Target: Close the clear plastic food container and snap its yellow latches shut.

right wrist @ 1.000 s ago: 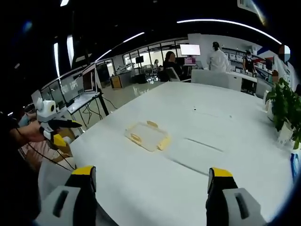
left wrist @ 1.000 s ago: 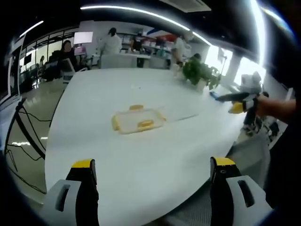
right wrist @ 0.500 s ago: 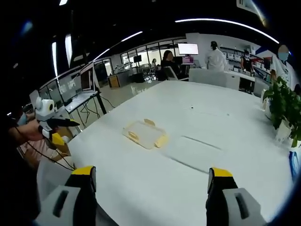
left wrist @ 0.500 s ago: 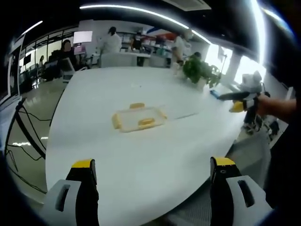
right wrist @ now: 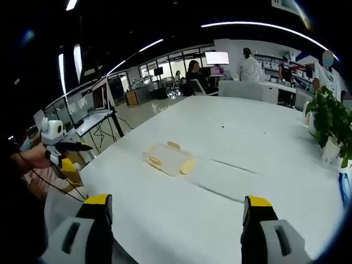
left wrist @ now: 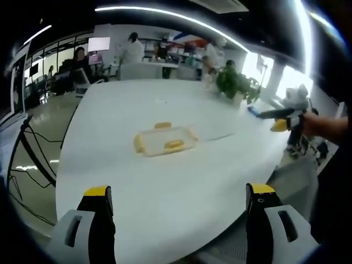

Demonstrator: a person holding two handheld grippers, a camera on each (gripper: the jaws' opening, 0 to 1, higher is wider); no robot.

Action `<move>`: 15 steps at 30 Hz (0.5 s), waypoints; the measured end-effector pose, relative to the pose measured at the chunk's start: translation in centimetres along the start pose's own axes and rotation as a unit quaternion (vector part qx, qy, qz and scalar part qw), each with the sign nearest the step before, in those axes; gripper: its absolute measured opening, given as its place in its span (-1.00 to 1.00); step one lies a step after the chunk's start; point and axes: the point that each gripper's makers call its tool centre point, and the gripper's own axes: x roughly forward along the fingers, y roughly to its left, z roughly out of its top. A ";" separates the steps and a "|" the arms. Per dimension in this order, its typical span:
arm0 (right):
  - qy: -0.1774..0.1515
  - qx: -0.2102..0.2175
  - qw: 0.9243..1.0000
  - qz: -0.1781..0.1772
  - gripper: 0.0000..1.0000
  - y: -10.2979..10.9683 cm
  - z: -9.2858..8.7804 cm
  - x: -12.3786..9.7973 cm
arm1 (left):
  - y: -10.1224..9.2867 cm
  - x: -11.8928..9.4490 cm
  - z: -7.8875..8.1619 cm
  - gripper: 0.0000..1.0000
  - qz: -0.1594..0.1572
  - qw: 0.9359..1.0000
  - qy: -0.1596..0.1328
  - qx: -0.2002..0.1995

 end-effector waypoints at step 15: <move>-0.005 0.016 1.000 0.003 0.99 0.0 0.2 0.2 | 0.3 0.1 0.0 0.98 -0.001 1.000 0.004 0.002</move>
